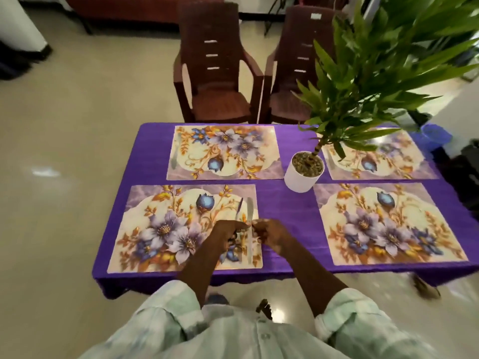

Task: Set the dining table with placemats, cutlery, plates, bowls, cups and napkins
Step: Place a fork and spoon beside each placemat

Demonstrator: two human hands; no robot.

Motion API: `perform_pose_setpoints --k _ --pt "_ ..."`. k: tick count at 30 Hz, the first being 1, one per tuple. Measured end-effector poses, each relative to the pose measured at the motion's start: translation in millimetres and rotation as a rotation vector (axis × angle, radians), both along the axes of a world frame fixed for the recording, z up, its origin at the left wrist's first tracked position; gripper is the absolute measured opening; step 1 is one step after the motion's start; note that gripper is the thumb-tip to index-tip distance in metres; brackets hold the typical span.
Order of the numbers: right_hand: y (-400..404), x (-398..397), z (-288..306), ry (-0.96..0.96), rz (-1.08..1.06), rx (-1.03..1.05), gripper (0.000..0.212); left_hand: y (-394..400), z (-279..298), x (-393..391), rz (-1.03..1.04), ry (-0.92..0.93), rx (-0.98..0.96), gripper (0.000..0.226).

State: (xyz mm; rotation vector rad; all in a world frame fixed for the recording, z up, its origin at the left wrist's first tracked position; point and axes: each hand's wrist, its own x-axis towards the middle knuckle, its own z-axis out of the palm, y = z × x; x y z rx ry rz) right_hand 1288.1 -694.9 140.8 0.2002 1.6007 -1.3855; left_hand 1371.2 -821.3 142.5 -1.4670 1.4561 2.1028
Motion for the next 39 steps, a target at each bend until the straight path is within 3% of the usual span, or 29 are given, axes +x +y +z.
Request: perform_pose_setpoints --k 3,11,13,16,18,23,27,39 --pt "4.7 -6.6 -0.8 0.050 0.011 0.014 0.017 3.0 5.7 -7.4 -0.006 0.001 0.007 0.021" --pt "0.3 -11.5 -6.1 -0.014 -0.059 -0.012 0.026 13.9 1.0 -24.5 -0.068 -0.017 -0.040 0.025" --pt "-2.5 -14.0 -15.6 0.126 0.015 0.098 0.020 9.3 -0.3 -24.4 -0.062 -0.049 -0.048 0.028" --pt "-9.1 -16.8 -30.4 0.557 0.226 0.317 0.015 -1.7 -5.0 -19.5 0.038 -0.012 -0.054 0.016" --pt "-13.8 -13.7 -33.3 0.781 0.404 0.381 0.025 -10.3 -8.1 -14.2 0.104 0.007 -0.050 0.008" --pt "-21.5 -5.8 -31.7 1.080 0.867 0.519 0.057 -22.1 -12.1 -3.9 0.160 -0.017 -0.035 0.009" --pt "-17.1 -8.2 -31.0 1.121 0.977 0.600 0.057 -21.5 -12.8 3.6 0.160 -0.052 -0.022 0.024" --pt "-0.3 -32.6 -19.8 1.065 0.991 0.585 0.064 -17.6 -19.7 9.5 0.108 -0.082 -0.033 0.027"
